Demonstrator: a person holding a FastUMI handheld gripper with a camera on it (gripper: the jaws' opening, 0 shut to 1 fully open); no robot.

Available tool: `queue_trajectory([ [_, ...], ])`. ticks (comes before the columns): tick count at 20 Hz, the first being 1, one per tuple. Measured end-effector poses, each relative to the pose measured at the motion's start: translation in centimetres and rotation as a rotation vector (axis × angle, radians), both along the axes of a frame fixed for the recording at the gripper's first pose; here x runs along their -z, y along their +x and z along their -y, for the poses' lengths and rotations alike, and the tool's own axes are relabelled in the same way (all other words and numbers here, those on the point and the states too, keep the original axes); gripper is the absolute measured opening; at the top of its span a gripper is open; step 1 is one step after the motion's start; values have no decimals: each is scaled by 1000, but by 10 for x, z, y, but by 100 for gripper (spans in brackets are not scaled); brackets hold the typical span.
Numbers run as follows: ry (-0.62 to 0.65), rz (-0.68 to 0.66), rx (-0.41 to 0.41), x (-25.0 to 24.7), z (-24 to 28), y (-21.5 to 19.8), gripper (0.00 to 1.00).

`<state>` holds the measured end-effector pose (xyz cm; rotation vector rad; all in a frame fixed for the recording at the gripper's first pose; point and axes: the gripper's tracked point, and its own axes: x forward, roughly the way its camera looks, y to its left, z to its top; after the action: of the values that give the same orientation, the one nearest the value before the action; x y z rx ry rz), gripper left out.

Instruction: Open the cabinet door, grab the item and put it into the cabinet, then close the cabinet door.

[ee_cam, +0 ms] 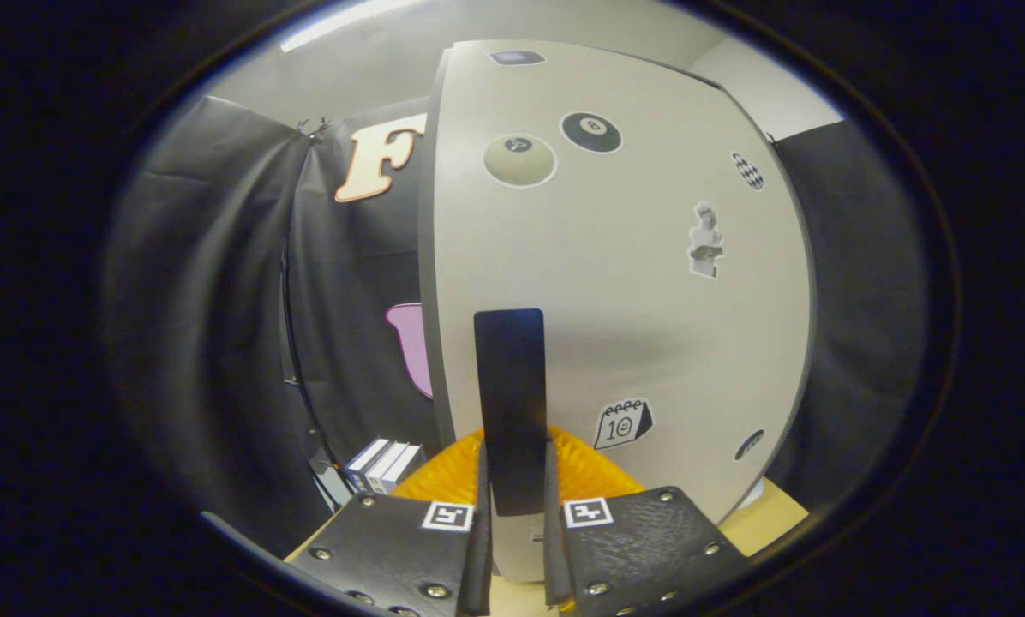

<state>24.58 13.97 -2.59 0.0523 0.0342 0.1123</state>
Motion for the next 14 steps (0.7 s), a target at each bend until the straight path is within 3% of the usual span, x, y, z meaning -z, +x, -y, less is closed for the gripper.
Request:
queue_trajectory([
  [14,40,-4,39,-5,69,-107,24],
])
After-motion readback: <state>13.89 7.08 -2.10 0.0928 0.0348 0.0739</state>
